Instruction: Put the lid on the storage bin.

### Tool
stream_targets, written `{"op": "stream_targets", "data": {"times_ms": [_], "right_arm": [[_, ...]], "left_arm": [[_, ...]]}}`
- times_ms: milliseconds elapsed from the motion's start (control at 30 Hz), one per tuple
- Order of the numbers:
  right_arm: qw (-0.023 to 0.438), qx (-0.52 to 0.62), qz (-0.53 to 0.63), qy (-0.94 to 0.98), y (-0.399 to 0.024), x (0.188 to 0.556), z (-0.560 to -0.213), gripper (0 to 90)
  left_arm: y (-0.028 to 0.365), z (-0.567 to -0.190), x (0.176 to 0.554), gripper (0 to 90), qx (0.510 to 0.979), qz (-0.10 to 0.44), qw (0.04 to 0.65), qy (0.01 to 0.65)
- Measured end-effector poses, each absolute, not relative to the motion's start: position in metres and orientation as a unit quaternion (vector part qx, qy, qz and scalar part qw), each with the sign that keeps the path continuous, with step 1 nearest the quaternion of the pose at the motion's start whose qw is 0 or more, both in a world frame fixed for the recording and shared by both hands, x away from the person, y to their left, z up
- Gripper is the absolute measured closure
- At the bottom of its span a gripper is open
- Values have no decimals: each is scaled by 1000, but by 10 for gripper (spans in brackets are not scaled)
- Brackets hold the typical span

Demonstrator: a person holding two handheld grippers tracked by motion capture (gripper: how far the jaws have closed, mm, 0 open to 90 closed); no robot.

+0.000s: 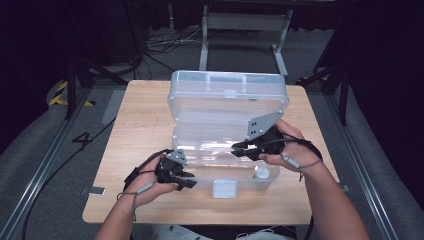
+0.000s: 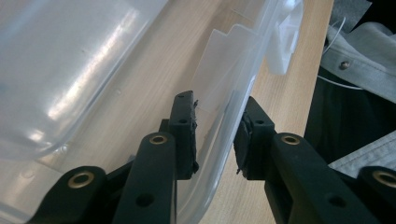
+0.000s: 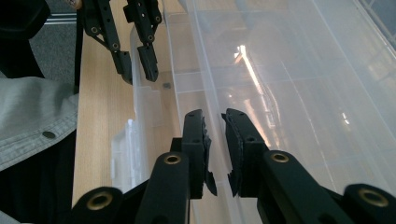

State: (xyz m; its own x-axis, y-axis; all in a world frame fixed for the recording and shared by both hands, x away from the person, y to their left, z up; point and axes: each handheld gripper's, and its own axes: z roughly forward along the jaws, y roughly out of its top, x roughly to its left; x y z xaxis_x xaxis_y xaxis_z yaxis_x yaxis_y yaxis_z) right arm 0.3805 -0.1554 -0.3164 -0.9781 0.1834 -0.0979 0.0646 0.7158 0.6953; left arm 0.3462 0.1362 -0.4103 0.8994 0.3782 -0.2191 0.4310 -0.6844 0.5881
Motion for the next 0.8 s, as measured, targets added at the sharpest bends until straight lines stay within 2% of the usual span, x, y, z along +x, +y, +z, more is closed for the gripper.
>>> {"op": "stream_targets", "data": {"times_ms": [233,500,800], "right_arm": [[79,75,383,917,-157,380,-318,777],[83,81,395,911,-162,381,-321,805],[86,86,401,908,-164,381,-322,819]], "left_arm": [[137,-410,346,700,917,-40,331,221],[135,-409,343,599,918,-38,331,213],[143,-385,337,610,909,-34,360,207]]}}
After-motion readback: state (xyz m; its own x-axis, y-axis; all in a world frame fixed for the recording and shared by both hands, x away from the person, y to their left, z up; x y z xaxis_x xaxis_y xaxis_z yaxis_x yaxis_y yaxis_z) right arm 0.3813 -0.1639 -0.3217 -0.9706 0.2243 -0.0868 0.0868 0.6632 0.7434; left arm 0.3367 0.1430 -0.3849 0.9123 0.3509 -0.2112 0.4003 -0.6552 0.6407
